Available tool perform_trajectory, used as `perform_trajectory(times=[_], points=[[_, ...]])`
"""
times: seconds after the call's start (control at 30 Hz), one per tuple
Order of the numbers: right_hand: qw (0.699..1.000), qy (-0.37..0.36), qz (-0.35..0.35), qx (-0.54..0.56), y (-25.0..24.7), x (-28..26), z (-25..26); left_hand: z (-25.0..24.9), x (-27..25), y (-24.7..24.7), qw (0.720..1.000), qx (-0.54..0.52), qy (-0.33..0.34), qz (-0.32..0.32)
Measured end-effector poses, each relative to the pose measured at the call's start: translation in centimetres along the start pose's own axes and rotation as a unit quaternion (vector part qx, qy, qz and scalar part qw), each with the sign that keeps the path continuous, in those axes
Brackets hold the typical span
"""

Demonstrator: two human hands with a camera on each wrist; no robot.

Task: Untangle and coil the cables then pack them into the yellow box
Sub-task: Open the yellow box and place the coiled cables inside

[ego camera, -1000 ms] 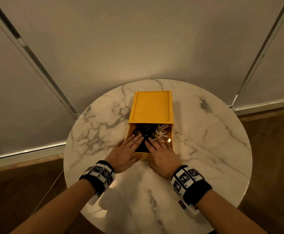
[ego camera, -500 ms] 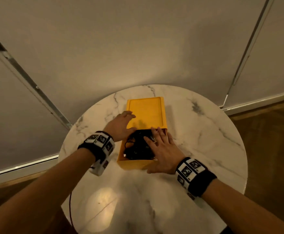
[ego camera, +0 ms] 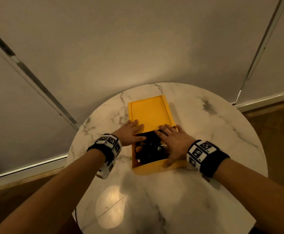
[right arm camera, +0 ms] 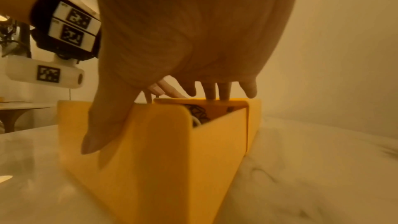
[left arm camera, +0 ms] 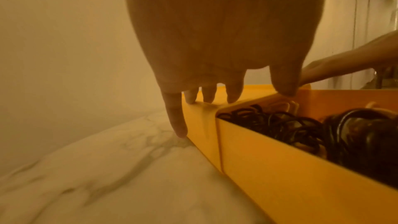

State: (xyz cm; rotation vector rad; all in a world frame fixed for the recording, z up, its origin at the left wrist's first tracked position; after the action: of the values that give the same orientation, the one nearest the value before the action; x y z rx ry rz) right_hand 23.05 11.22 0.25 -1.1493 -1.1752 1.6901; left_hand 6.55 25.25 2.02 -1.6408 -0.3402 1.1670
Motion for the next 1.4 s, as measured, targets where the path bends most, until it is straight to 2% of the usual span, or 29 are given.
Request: perform_trajectory(times=[0.17, 0.27, 0.37, 0.57, 0.87, 1.0, 1.4], points=[[1.000, -0.011, -0.018, 0.006, 0.3, -0.2, -0.1, -0.7, -1.7, 0.2, 0.998, -0.045, 0.033, -0.018], [0.998, -0.008, -0.054, 0.014, 0.5, -0.2, -0.2, -1.6, -3.4, 3.3, 0.998, -0.017, 0.050, -0.029], [0.996, -0.005, -0.085, 0.022, 0.8, 0.0, -0.2, -1.9, -4.0, 5.3, 0.996, 0.005, 0.037, -0.078], [0.993, 0.005, -0.115, 0.037, 0.8, 0.4, -0.2, -1.9, -4.0, 4.5, 0.993, -0.024, 0.036, -0.112], [0.989, 0.012, -0.144, 0.043, 0.4, 1.2, -0.4, -1.8, -3.3, 4.0, 0.973, -0.092, 0.035, -0.209], [0.988, 0.013, -0.150, 0.036, 0.4, 1.5, -0.7, -1.9, -3.1, 3.6, 0.973, -0.069, 0.022, -0.220], [0.983, 0.016, -0.180, 0.046, 0.0, 2.6, -1.0, -1.8, -1.7, 2.4, 0.971, -0.102, -0.015, -0.215]])
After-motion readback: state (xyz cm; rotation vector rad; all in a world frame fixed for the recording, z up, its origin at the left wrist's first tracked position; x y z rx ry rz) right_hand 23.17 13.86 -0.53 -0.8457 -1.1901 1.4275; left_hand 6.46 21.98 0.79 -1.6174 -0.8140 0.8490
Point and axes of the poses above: each hand's wrist, its own x-axis towards the middle knuckle, its own y-axis out of the palm, z = x × y, the point moved 2 cm from there along x, towards the middle knuckle, and after that the axes turned 11 degrees about -y, right-handed, at the moved point
